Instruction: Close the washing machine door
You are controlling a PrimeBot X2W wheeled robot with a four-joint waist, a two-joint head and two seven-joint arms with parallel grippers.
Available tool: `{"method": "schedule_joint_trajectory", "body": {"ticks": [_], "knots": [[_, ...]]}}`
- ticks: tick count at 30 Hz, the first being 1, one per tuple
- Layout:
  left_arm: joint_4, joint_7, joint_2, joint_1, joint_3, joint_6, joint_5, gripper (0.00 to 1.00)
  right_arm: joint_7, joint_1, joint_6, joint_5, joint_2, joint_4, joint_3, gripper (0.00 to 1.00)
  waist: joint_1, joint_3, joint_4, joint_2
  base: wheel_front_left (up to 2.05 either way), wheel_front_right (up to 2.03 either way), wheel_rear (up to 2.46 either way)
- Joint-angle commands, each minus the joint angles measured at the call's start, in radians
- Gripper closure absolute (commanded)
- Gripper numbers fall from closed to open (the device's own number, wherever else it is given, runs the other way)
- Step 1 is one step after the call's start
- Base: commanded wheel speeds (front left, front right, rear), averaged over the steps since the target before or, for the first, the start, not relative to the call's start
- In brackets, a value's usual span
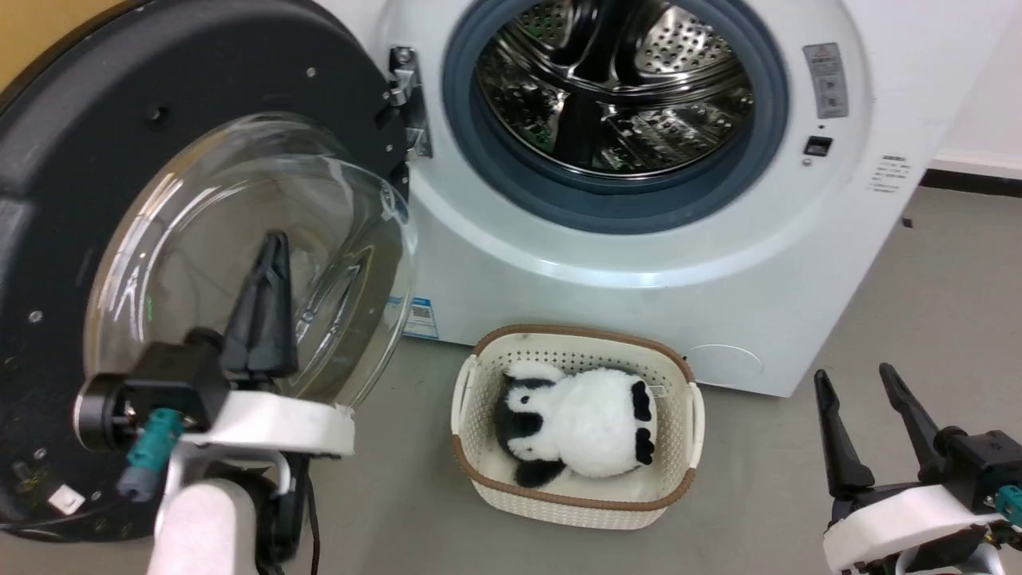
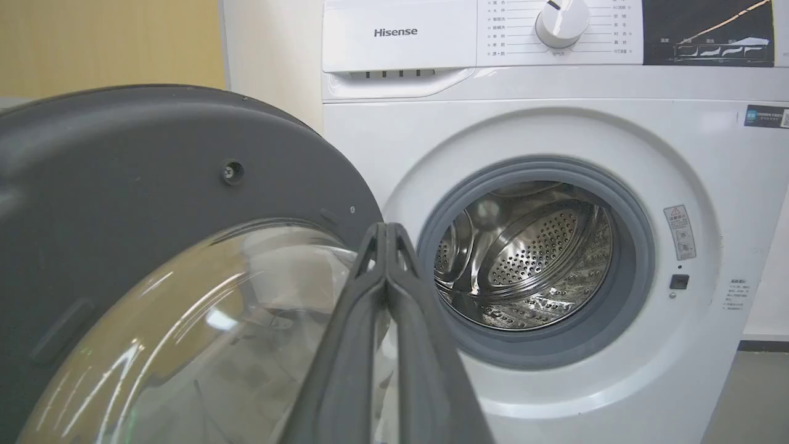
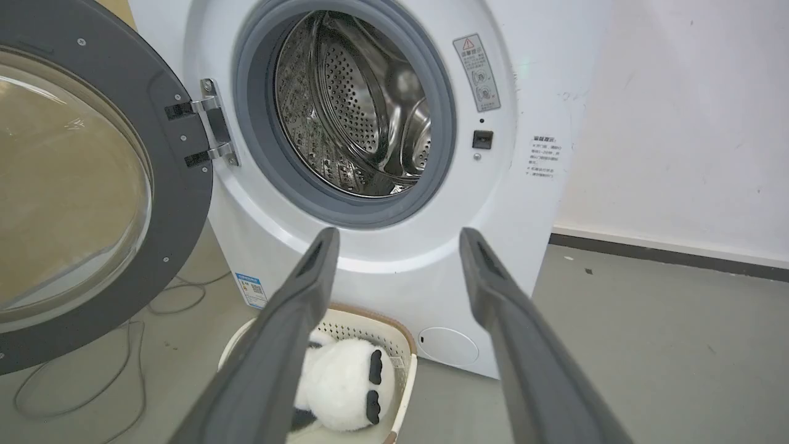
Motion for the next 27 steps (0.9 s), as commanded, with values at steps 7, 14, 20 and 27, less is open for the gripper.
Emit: {"method": "schedule_joint_trajectory", "body": {"ticks": [7, 14, 20, 27], "knots": [[-0.04, -0.023, 0.001, -0.09, 0.048, -0.017, -0.049, 1.0, -0.027, -0.023, 0.0, 0.019, 0.002, -0.003, -0.021, 0.0, 0.0, 0.015, 0.055, 0.0, 0.0, 0.0, 0.0], [-0.086, -0.037, 0.015, -0.165, 0.093, -0.027, -0.076, 1.0, -0.041, -0.029, 0.0, 0.025, 0.002, -0.002, -0.043, 0.0, 0.0, 0.032, 0.109, 0.0, 0.0, 0.0, 0.0], [-0.102, -0.05, 0.04, -0.222, 0.133, -0.034, -0.14, 1.0, -0.054, -0.036, 0.0, 0.033, 0.002, 0.001, -0.06, 0.0, 0.0, 0.044, 0.154, 0.0, 0.0, 0.0, 0.0], [-0.069, -0.069, 0.074, -0.287, 0.236, -0.044, -0.283, 1.0, -0.073, -0.046, 0.0, 0.041, 0.003, 0.003, -0.085, 0.0, 0.0, 0.067, 0.211, 0.0, 0.0, 0.0, 0.0]]}}
